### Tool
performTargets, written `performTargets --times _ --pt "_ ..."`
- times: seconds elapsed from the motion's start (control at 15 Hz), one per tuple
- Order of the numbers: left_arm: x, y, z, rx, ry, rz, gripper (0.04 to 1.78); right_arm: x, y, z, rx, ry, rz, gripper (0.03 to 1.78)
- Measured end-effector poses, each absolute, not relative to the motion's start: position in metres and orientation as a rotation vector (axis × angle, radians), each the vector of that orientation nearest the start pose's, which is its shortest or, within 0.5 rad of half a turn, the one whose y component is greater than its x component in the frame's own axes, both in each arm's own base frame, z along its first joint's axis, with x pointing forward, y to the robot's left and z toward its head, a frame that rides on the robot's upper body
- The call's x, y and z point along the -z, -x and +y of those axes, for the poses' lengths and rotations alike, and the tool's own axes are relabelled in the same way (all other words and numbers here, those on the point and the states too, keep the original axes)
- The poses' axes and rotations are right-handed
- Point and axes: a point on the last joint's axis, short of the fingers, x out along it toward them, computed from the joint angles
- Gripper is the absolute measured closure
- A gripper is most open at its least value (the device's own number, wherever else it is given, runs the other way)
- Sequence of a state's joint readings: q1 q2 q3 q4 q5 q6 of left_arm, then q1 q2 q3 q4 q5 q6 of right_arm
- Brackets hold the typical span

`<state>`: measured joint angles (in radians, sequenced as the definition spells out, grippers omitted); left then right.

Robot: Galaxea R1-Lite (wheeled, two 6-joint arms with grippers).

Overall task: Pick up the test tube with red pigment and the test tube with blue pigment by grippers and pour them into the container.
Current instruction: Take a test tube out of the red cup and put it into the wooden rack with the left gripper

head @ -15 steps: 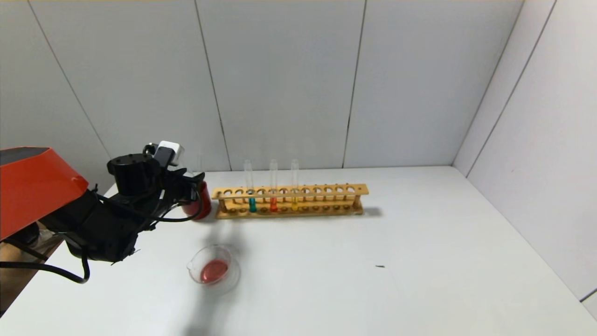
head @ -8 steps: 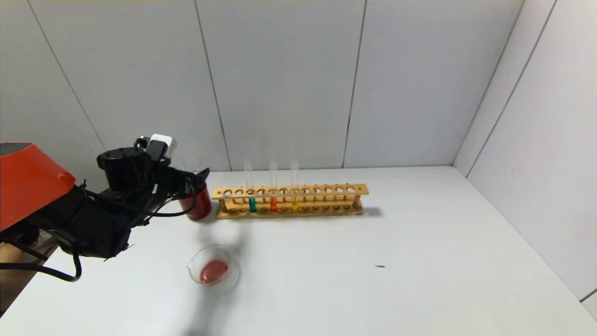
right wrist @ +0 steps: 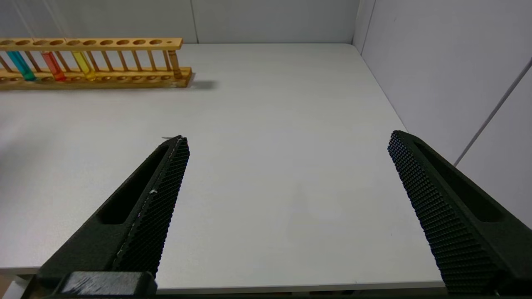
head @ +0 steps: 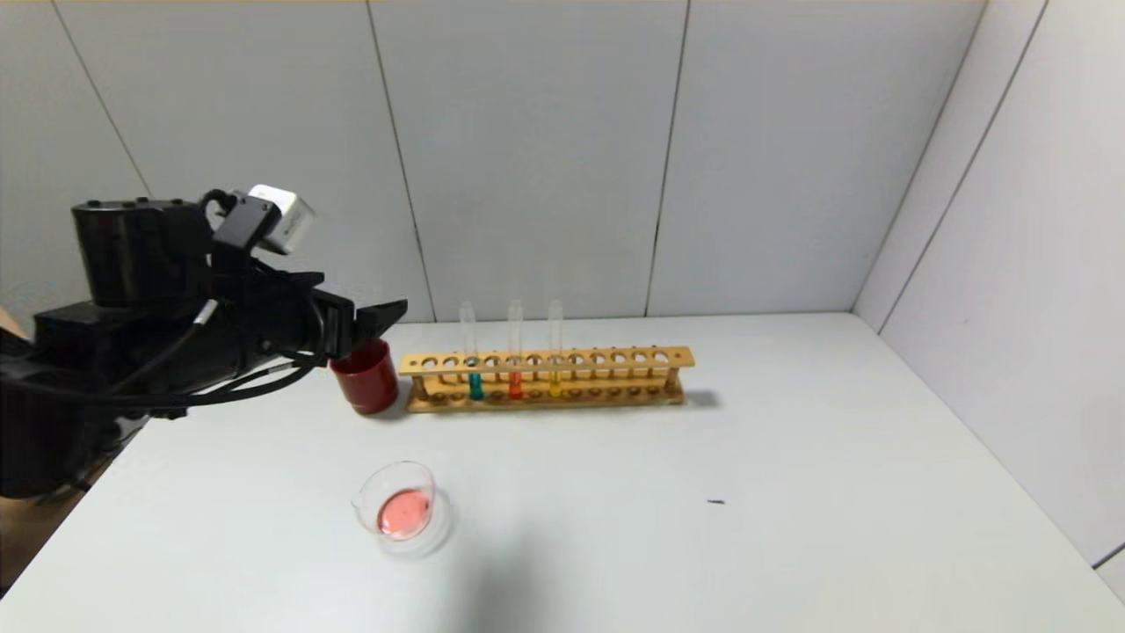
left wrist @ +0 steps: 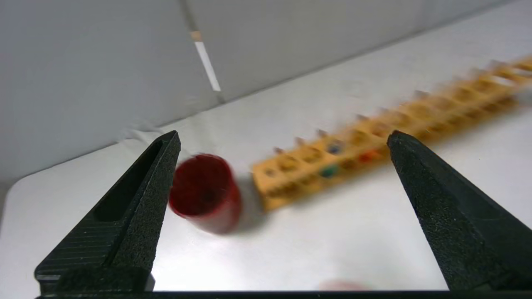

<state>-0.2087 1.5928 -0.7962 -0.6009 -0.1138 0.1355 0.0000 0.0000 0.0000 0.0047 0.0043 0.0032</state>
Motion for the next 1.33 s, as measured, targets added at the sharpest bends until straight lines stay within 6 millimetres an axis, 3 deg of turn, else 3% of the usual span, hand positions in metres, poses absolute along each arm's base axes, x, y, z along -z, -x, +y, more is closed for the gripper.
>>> performTargets --times 0.27,0.4,0.53,0.73,1.33 --pt "-0.220 -0.211 -0.062 0.453 -0.108 0.225 0.07 -0.075 0.023 0.000 -0.004 -0.003 0.005 0.06" --pt "-0.220 -0.194 -0.063 0.474 -0.044 0.228 0.07 -0.075 0.023 0.000 -0.004 -0.003 0.004 0.06" --pt "-0.219 -0.191 -0.064 0.480 -0.031 0.232 0.07 -0.075 0.023 0.000 -0.004 -0.003 0.004 0.06" --pt "-0.212 -0.208 -0.070 0.484 -0.033 0.260 0.07 -0.075 0.023 0.000 -0.004 -0.003 0.004 0.06" --pt "-0.155 -0.328 -0.109 0.479 -0.045 0.290 0.07 -0.075 0.023 0.000 -0.004 -0.003 0.005 0.06"
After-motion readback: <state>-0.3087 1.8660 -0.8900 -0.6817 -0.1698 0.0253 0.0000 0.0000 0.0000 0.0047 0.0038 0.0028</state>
